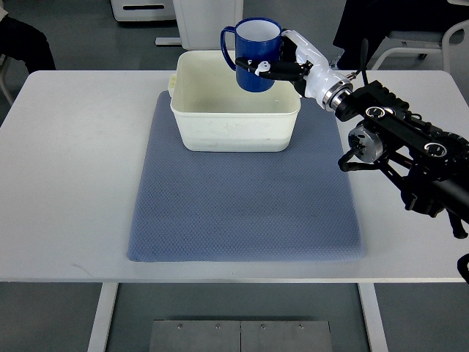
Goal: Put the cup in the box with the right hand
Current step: 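Lower the blue mug into the cream box with the right hand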
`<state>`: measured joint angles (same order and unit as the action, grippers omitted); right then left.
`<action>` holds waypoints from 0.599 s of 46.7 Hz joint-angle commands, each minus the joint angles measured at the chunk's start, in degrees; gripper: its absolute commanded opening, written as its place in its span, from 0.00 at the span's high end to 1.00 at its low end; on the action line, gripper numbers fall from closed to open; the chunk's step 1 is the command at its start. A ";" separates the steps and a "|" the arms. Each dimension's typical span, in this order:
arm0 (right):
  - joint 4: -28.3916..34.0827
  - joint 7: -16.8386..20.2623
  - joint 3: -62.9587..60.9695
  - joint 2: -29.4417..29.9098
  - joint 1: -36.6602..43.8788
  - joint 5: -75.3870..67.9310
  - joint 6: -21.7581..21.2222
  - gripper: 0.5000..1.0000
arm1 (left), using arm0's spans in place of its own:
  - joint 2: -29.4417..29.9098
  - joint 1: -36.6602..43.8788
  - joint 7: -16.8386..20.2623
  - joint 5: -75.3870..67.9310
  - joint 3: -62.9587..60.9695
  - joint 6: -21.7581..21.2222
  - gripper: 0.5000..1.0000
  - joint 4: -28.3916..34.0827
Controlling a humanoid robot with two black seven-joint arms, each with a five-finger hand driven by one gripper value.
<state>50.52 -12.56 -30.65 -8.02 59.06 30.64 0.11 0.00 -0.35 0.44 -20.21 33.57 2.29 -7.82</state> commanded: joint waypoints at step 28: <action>-7.98 -2.47 5.60 6.17 -0.17 1.00 5.69 1.00 | 0.00 0.00 0.00 0.00 0.00 0.00 0.00 0.00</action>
<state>42.95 -14.94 -25.16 -1.95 58.88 31.65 5.68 0.00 -0.35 0.44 -20.21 33.58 2.29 -7.82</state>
